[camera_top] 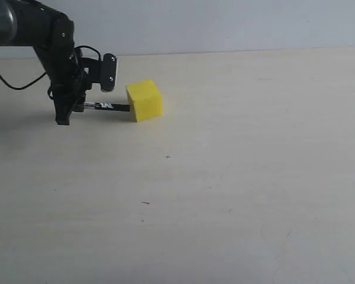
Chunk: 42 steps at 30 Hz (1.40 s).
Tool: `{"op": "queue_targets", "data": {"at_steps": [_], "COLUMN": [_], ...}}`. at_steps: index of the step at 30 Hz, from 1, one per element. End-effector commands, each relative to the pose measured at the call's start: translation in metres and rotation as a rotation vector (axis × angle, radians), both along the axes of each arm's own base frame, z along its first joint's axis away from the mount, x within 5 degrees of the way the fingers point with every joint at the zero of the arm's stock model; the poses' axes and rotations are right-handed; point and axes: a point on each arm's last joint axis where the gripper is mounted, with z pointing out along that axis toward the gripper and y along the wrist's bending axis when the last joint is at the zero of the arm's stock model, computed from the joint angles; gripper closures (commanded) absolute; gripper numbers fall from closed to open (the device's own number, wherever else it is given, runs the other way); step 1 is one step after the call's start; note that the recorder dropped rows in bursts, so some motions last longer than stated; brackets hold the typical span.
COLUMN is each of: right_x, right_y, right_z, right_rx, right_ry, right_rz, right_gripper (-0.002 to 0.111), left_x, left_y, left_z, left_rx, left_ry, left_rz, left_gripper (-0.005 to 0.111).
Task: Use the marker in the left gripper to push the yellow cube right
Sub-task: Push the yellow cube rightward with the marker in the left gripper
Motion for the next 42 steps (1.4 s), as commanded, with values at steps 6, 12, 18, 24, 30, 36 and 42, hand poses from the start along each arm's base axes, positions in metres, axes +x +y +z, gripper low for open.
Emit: {"op": "queue_targets", "data": {"at_steps": [6,12,18,24,30,36,42], "right_x": [0.0,0.0,0.0,0.0,0.0,0.0,0.0], "right_y": [0.0,0.0,0.0,0.0,0.0,0.0,0.0], "right_z": [-0.001,-0.001,-0.001,-0.001,-0.001,-0.001,-0.001], "right_rx": [-0.003,-0.003,-0.003,-0.003,-0.003,-0.003,-0.003], "right_ry": [-0.003,-0.003,-0.003,-0.003,-0.003,-0.003,-0.003], "right_rz": [-0.007,-0.007,-0.007,-0.007,-0.007,-0.007,-0.007], "right_gripper": [0.108,0.108,0.108,0.108,0.108,0.108,0.108], "left_x": [0.0,-0.01,-0.01,-0.009,-0.008,-0.014,-0.02], "left_y": [0.026,-0.046,-0.035,-0.024,-0.044,-0.072,-0.081], "left_z": [0.005,0.006,0.006,0.006,0.004,-0.005,-0.008], "left_rx": [0.058,-0.05,0.005,0.03,-0.067,-0.123,-0.118], "left_ry": [0.012,-0.106,-0.103,-0.075,-0.126,-0.141,-0.13], "left_rz": [0.212,0.045,0.141,0.181,0.144,0.082,0.067], "left_gripper": [0.107,0.107,0.107,0.107,0.107,0.107,0.107]}}
